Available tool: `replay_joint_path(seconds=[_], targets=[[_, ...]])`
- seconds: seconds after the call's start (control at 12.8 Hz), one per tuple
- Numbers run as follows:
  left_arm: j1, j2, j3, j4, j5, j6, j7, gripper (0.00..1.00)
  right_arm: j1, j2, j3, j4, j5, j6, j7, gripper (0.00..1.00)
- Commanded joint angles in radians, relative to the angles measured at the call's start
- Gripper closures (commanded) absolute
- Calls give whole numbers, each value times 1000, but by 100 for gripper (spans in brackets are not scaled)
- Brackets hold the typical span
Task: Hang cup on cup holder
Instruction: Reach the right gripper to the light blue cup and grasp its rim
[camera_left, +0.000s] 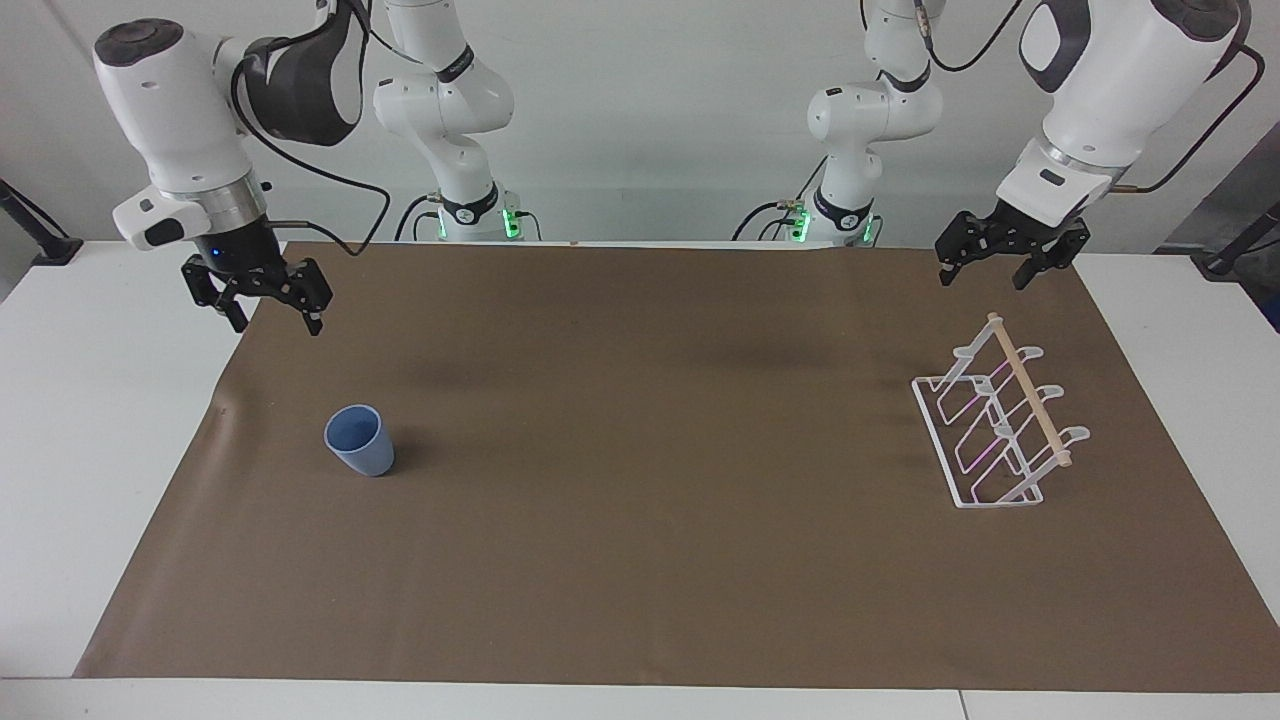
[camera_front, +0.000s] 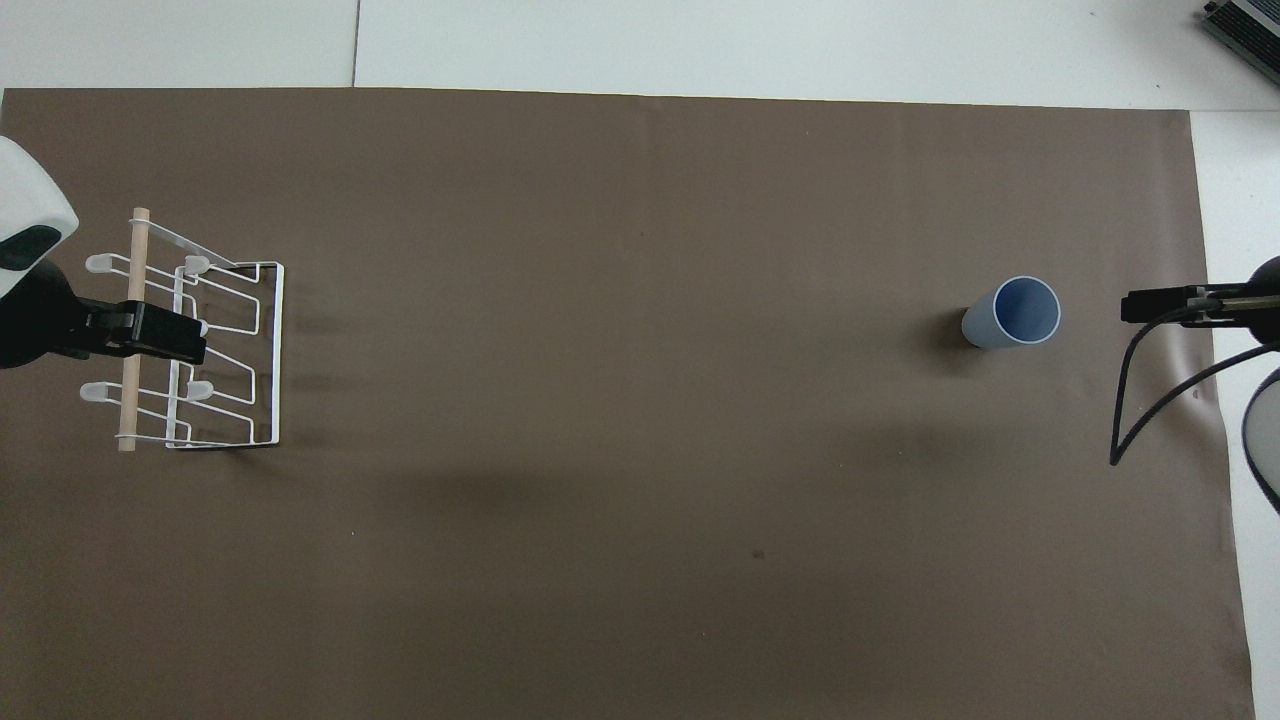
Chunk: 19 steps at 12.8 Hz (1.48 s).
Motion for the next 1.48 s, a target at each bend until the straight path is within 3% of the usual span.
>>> replay_joint_path(seconds=[0.0,0.31,0.62,1.09,1.17,1.4], targets=[[-2,-35,3,-48,10,32,6,0,0,88,-1,-8,-4,100,16,0],[-5,-39,3,-49,10,32,6,0,0,210,-2,-11,30,211,21,0],[-5,-39,3,-54,9,25,-3,0,-3,225,-2,-107,70,344,27,0],[-14,-39,0,-49,9,13,-6,0,-6,257,-2,-179,72,389,41,0],[-16,-39,0,-49,9,18,-6,0,-6,262,-2,-181,70,389,38,5],[1,-38,3,-46,9,25,-5,0,-6,264,-2,-175,70,381,38,83]])
